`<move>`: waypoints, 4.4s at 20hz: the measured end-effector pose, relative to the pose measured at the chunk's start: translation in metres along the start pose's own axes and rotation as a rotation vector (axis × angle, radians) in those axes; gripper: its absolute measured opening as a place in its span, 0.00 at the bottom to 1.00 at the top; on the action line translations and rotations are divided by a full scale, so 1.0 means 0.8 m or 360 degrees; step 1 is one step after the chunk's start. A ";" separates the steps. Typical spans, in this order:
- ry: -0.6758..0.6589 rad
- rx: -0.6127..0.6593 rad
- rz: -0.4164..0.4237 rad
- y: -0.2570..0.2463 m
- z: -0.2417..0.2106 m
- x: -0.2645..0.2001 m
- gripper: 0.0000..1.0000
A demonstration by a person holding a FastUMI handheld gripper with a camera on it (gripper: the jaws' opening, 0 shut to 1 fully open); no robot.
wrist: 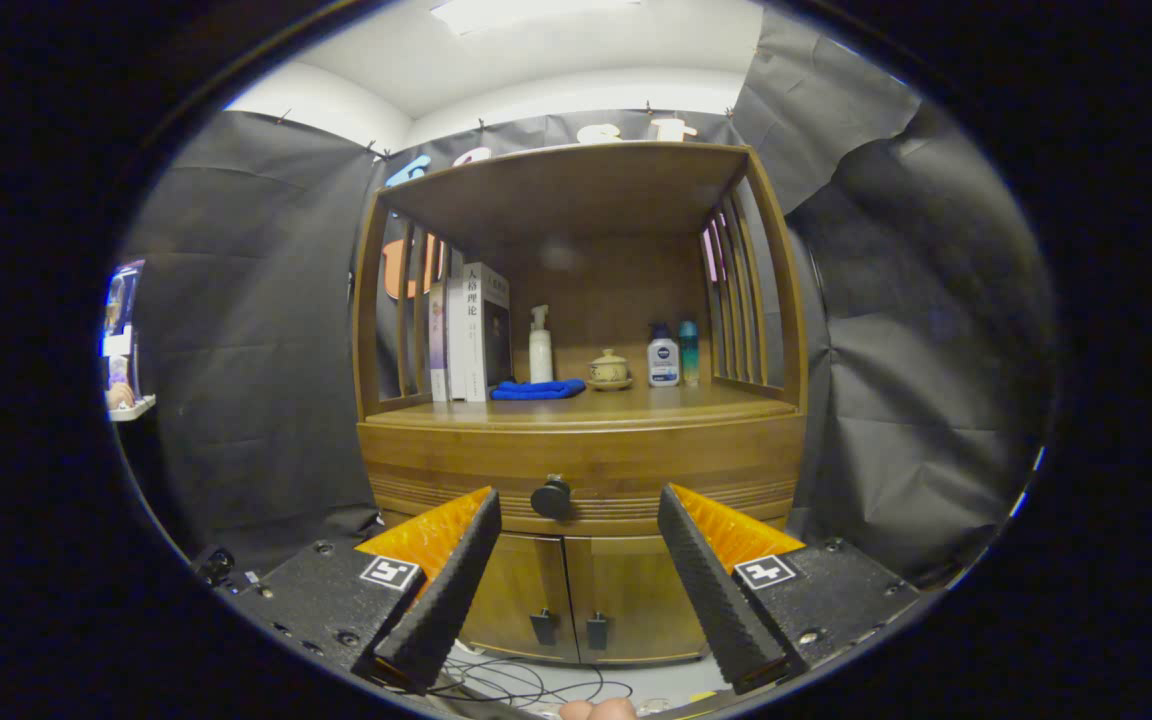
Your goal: Pull open the drawer, take out the items inside it, and place them on the countertop above the cabinet.
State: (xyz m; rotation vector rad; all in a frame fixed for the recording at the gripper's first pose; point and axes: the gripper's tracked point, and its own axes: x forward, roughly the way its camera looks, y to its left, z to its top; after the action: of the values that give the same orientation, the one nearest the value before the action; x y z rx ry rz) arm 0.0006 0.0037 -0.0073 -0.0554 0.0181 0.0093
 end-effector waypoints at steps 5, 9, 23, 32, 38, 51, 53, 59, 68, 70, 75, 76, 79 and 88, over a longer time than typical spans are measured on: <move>0.0015 0.0023 -0.0004 0.001 -0.004 0.001 0.99; 0.0010 0.0044 -0.0002 0.002 -0.002 0.006 0.99; 0.0103 -0.0106 -0.0094 0.033 -0.033 0.150 0.99; 0.0209 -0.0133 -0.0135 0.028 -0.075 0.204 0.99; 0.0244 -0.0119 -0.0120 0.032 -0.084 0.212 0.85; 0.0228 -0.0174 -0.0151 0.033 -0.087 0.216 0.43; 0.0233 -0.0193 -0.0162 0.033 -0.087 0.216 0.42; 0.0231 -0.0144 -0.0150 0.035 -0.088 0.196 0.38; 0.0210 -0.0103 -0.0121 0.040 -0.094 0.118 0.38; 0.0207 -0.0080 -0.0118 0.040 -0.094 0.104 0.38; 0.0197 -0.0051 -0.0106 0.043 -0.097 0.070 0.38; 0.0199 -0.0043 -0.0103 0.044 -0.098 0.062 0.38; 0.0222 -0.0023 -0.0096 0.044 -0.107 0.044 0.38; 0.0209 -0.0040 -0.0069 0.047 -0.115 0.007 0.37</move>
State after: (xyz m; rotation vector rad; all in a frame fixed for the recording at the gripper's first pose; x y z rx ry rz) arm 0.0044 0.0360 -0.1011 -0.0812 0.1482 -0.0376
